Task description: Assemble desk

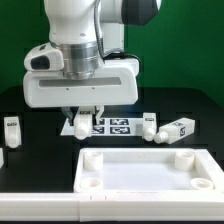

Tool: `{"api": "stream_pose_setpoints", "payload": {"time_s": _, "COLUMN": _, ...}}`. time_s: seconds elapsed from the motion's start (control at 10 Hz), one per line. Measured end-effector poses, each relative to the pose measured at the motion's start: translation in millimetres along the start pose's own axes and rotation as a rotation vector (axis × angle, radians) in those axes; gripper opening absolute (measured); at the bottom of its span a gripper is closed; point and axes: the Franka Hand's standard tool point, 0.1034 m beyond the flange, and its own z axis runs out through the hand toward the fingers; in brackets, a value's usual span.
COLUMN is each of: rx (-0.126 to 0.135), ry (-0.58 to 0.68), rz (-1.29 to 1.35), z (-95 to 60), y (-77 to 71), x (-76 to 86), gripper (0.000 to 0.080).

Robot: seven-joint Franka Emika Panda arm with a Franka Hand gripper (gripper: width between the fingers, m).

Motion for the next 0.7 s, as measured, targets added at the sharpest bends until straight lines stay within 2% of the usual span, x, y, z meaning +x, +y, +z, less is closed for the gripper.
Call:
{"api": "stream_pose_setpoints", "payload": {"time_s": 0.3, "rx": -0.001, "ry": 0.007, "rz": -0.019, "z": 2.7, "y": 3.7, "x": -2.5, "gripper": 0.0281}}
{"api": "stream_pose_setpoints", "payload": {"time_s": 0.4, "rx": -0.003, "ry": 0.029, "rz": -0.046, "z": 14.8, "y": 20.5, "x": -21.8, "gripper": 0.0281}}
{"api": "stream_pose_setpoints", "payload": {"time_s": 0.5, "rx": 0.008, "ry": 0.017, "rz": -0.031, "z": 26.6, "y": 39.4, "x": -45.9, "gripper": 0.0281}}
{"api": "stream_pose_setpoints", "payload": {"time_s": 0.7, "rx": -0.018, "ry": 0.035, "rz": -0.019, "z": 43.3, "y": 51.4, "x": -58.2, "gripper": 0.0281}}
